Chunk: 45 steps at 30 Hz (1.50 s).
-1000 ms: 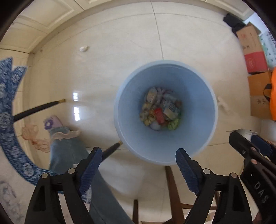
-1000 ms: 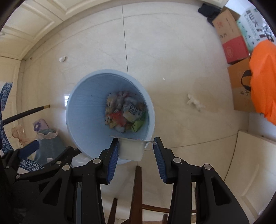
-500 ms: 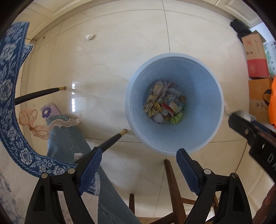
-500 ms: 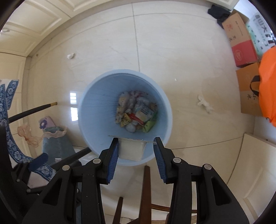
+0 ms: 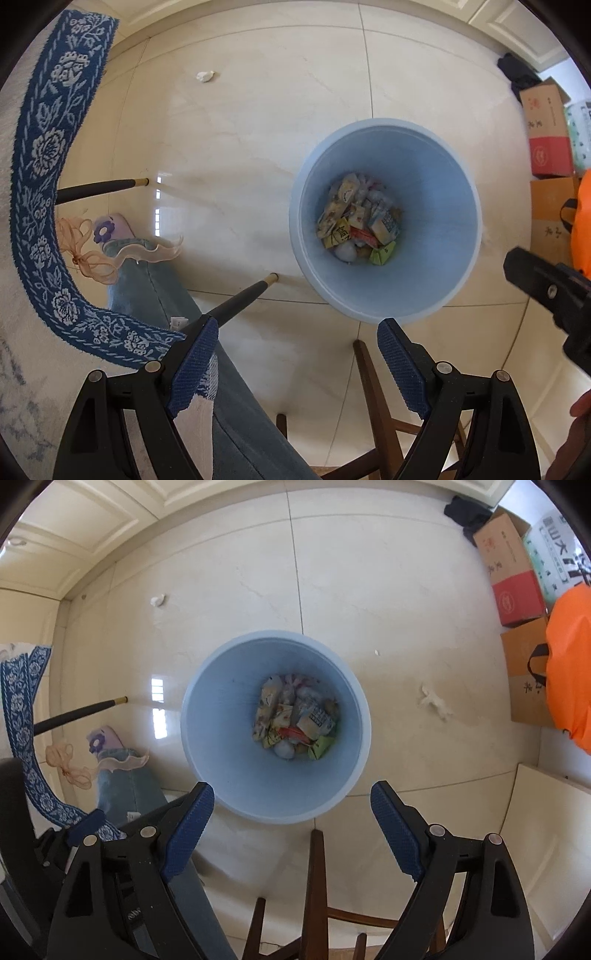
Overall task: Collect trash
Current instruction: 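Move both open grippers back over the table toward the chocolate bar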
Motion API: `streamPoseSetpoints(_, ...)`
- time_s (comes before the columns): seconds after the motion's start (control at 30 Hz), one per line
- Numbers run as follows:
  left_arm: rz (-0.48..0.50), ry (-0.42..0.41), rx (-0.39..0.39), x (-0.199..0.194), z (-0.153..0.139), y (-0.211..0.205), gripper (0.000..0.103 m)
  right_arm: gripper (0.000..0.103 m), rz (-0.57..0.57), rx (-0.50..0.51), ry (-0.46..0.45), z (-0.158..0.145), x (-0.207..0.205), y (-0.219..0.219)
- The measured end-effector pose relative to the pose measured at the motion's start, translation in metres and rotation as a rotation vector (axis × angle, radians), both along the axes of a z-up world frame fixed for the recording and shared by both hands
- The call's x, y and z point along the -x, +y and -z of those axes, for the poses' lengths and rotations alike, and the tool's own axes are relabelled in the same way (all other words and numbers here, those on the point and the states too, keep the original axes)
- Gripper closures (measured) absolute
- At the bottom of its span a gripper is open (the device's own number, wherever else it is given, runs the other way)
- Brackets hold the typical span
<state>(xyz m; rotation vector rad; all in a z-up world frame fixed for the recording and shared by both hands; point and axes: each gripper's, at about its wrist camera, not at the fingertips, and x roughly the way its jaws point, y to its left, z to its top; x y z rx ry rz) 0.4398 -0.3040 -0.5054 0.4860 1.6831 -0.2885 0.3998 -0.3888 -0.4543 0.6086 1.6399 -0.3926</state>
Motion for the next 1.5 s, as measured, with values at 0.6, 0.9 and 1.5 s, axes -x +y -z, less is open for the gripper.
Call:
streamPoseSetpoints(0.6, 0.043, -0.06, 0.087, 0.021, -0.075, -0.006, 0.018, 0.015, 0.016, 0.129, -0.036, -0.056, 0.044, -0.014)
streamPoseSetpoints(0.9, 0.085, -0.123, 0.172, 0.044, -0.143, -0.003, 0.018, 0.015, 0.028, 0.162, -0.096, -0.102, 0.061, -0.013)
streamPoseSetpoints(1.5, 0.175, -0.283, 0.344, 0.118, -0.284, 0.048, 0.018, 0.015, 0.067, 0.253, -0.37, -0.242, 0.089, 0.007)
